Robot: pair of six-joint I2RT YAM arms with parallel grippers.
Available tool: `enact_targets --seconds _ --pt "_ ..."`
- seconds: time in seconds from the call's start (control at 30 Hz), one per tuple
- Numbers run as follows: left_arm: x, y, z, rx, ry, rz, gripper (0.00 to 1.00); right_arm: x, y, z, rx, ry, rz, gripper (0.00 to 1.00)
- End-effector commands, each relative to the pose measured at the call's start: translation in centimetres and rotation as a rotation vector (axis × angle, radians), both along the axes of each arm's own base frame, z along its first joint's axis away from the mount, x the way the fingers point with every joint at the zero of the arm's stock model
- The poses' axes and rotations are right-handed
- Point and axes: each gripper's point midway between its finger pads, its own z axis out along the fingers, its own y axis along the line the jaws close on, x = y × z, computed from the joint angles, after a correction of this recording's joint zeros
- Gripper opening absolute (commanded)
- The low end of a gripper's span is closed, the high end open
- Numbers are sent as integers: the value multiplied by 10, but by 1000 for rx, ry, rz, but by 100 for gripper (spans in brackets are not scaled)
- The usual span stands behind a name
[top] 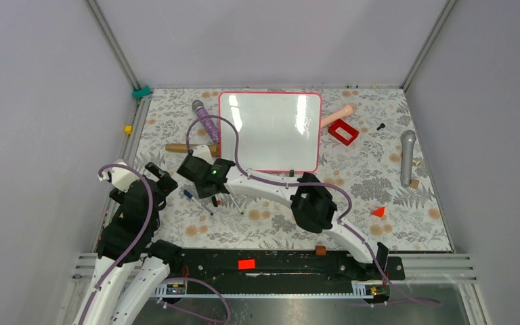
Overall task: Write a sentence on the whiteboard
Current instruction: Pick up the whiteboard marker from the center of the board.
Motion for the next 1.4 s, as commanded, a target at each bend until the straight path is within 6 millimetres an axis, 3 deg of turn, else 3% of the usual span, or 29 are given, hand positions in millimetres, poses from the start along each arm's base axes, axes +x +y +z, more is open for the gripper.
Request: enact_targets --seconds 0.0,0.2,0.43,0.8,1.1,1.37 --pt "4 2 10 0 -32 20 89 2 -13 -7 -112 -18 -24 33" --pt "5 2 10 -2 -32 18 90 6 -20 -20 -155 -36 -34 33" --pt "5 1 10 -3 -30 13 89 -2 -14 -39 -148 16 -19 32" --pt "5 1 9 -3 -26 11 89 6 -11 11 -85 -59 -16 32" --pt "6 0 8 -3 -21 9 89 -4 5 -17 -65 19 12 28" --pt "6 0 7 -1 -18 8 89 -6 -12 -55 -164 49 2 28"
